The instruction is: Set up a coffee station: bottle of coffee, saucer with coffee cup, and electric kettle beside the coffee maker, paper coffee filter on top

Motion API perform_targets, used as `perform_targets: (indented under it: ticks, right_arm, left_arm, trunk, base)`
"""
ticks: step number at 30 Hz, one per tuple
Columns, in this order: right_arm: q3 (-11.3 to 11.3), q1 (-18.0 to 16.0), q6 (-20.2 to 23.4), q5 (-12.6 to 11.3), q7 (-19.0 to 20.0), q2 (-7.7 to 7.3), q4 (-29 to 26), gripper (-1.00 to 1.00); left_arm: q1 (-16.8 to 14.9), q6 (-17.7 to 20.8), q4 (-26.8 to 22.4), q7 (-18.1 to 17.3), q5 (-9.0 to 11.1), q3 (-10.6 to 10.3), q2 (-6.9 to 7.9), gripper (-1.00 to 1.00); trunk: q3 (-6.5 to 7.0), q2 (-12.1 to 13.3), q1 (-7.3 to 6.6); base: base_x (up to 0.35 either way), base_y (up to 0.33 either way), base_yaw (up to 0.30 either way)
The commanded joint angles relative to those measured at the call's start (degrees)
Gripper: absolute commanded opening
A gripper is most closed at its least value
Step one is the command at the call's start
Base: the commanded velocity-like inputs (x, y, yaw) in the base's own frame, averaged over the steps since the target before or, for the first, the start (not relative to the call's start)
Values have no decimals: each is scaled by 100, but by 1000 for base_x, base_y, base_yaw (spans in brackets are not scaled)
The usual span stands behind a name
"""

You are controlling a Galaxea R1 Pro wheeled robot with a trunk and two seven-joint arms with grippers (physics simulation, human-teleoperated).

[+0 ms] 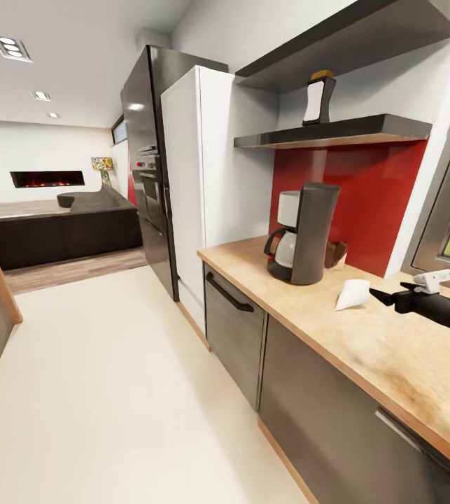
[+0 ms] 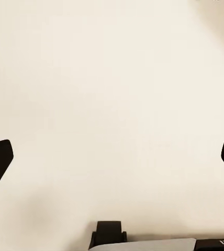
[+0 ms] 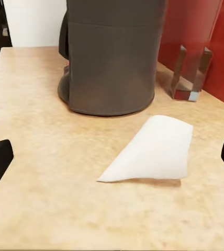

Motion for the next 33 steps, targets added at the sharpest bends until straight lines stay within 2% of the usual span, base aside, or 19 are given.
perform_targets:
  ticks: [1,14,30,33]
  right_arm:
    - [2,-4,41,6,199,1,35,100]
    - [-2,8,41,20,285,1,92,100]
    - [-16,32,33,30,286,-21,297,100]
    - [-16,32,33,145,286,-23,305,100]
  left_arm:
    - [2,-8,-7,-2,-3,1,1,100]
    - [2,-8,-14,-2,-3,1,1,100]
    - [2,-8,-16,-2,-3,9,1,100]
    - [2,-8,-16,-2,-3,10,2,100]
  trunk:
    - [-5,-3,0]
    - [-5,-3,0]
    - [-5,-3,0]
    - [-5,-3,0]
  base:
    - [134,0,0]
    - [182,0,0]
    - [103,-29,0]
    - [30,-15,0]
